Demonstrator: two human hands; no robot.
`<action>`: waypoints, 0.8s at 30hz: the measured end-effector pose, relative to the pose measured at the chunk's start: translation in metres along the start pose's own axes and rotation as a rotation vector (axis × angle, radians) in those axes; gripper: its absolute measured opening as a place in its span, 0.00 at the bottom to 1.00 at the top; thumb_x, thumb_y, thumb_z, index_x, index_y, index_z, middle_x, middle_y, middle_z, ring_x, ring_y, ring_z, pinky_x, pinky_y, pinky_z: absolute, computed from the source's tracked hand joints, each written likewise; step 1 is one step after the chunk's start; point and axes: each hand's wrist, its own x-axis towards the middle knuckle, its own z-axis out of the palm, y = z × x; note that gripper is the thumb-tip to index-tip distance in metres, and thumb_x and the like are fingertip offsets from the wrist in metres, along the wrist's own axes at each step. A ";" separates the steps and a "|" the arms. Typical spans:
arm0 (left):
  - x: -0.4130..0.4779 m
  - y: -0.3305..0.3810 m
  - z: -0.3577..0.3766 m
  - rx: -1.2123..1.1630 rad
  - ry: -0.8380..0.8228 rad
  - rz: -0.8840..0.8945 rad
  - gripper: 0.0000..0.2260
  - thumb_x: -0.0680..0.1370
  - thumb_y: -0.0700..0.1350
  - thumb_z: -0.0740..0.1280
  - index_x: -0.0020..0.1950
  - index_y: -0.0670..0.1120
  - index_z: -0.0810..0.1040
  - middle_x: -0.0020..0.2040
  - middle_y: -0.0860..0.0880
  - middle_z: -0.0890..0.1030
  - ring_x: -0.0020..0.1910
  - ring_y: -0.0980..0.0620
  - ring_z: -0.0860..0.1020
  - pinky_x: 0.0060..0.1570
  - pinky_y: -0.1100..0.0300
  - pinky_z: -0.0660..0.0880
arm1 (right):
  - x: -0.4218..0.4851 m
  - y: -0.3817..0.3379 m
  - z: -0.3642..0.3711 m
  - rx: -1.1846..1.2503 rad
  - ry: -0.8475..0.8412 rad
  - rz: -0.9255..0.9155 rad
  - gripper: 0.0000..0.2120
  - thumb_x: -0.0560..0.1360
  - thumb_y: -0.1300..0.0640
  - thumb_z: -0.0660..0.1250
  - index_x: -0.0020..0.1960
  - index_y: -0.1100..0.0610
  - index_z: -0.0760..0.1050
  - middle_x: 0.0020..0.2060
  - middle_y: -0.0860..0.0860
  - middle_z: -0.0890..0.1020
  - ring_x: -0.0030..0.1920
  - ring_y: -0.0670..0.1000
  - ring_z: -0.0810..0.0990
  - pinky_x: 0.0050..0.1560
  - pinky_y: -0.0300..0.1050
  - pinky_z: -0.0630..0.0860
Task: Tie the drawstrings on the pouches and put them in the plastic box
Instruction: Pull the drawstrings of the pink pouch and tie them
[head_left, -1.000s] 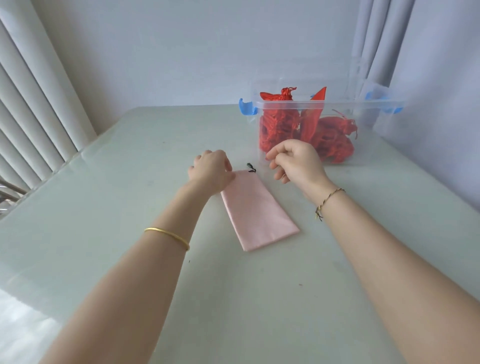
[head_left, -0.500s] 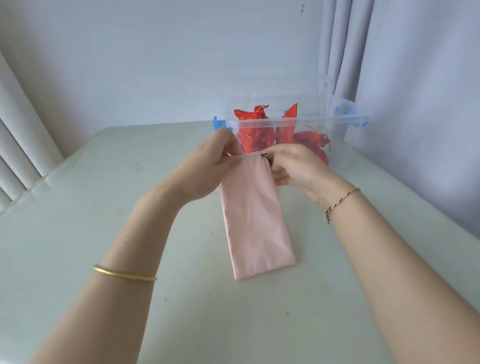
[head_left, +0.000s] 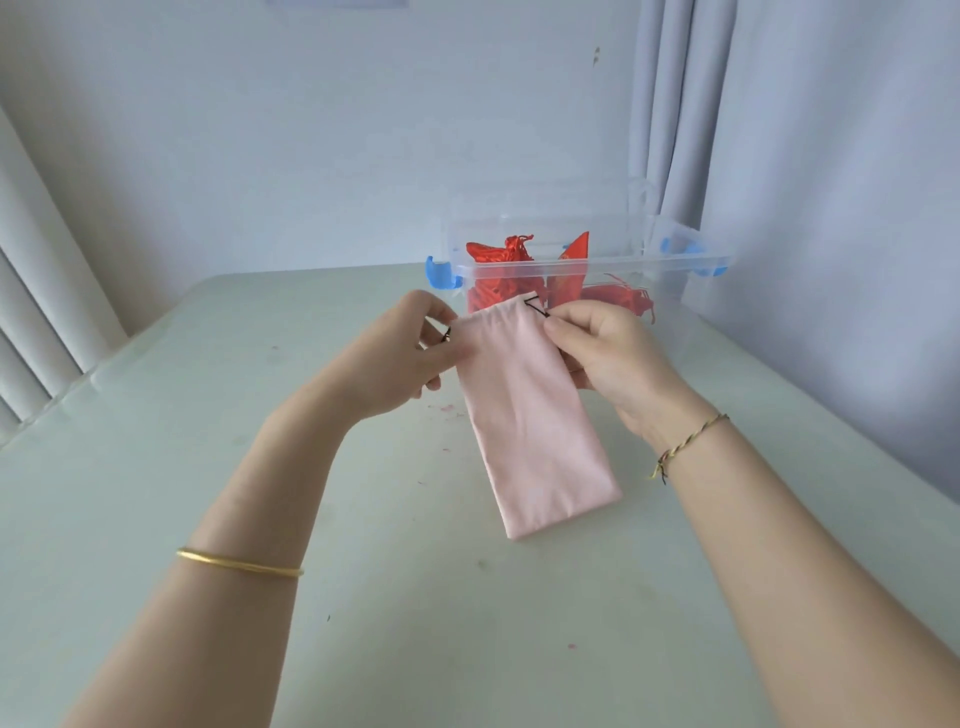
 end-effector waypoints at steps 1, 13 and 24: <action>0.001 -0.001 -0.002 0.002 0.014 -0.022 0.08 0.77 0.45 0.65 0.54 0.46 0.70 0.40 0.50 0.79 0.29 0.56 0.74 0.30 0.63 0.70 | 0.001 0.001 0.000 -0.027 0.017 -0.025 0.12 0.78 0.61 0.60 0.38 0.53 0.77 0.34 0.51 0.77 0.37 0.51 0.73 0.41 0.47 0.70; 0.002 -0.016 -0.014 -0.104 0.200 -0.121 0.03 0.75 0.40 0.67 0.42 0.43 0.79 0.34 0.51 0.76 0.31 0.56 0.73 0.32 0.64 0.69 | 0.003 0.015 -0.014 -0.414 0.167 -0.198 0.06 0.75 0.64 0.64 0.43 0.63 0.79 0.31 0.50 0.78 0.32 0.52 0.77 0.39 0.41 0.74; -0.001 -0.038 -0.031 0.129 0.229 -0.216 0.07 0.75 0.43 0.67 0.42 0.40 0.77 0.36 0.47 0.76 0.36 0.48 0.73 0.37 0.59 0.69 | 0.006 0.029 -0.026 -0.497 0.270 -0.146 0.07 0.73 0.62 0.66 0.38 0.63 0.78 0.27 0.44 0.75 0.30 0.45 0.73 0.39 0.40 0.70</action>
